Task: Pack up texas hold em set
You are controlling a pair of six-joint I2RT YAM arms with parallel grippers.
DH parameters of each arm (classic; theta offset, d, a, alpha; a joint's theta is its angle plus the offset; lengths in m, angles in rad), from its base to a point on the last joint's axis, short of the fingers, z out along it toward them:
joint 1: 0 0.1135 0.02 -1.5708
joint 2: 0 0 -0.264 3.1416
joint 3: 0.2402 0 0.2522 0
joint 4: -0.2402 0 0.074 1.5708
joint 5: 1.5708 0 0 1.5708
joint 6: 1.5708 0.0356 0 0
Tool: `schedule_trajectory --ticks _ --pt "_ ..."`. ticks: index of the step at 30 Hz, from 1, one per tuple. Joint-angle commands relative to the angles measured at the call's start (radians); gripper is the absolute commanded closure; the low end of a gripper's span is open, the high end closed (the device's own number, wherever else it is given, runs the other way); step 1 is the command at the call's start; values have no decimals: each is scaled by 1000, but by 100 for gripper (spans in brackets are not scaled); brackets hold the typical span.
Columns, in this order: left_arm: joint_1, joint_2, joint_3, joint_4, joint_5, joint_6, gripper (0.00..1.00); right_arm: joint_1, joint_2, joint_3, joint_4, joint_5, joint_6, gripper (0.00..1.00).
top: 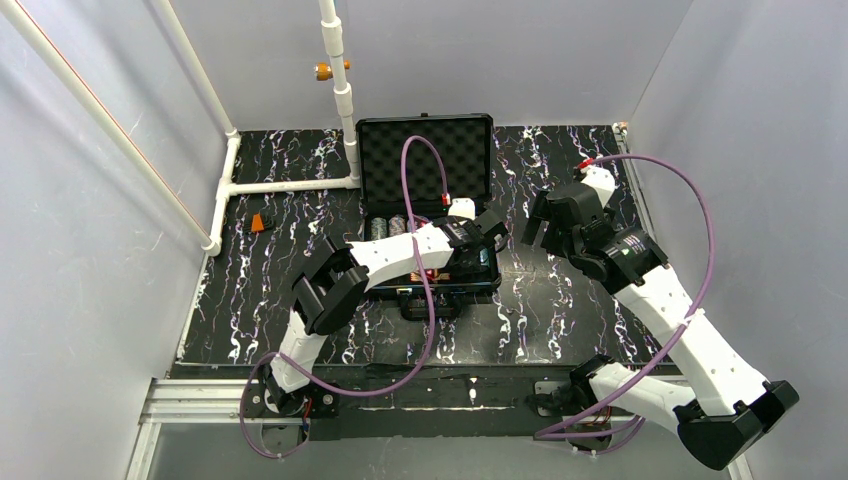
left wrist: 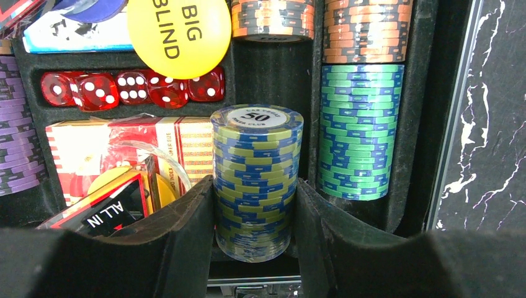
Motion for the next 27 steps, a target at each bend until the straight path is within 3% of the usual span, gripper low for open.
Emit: schedule_trajectory --ticks 1,9,20,27 --pt "-3 -25 30 12 -60 -10 60 -5 -15 -5 26 8 -6 2" --pt "-3 -50 22 15 -56 -9 43 -5 -15 -3 32 2 -6 2" --pt "-16 -143 4 41 -32 59 39 -5 -18 21 41 17 -20 2" --pt "-23 -317 -153 130 -7 171 37 -5 -23 104 41 4 -48 2"
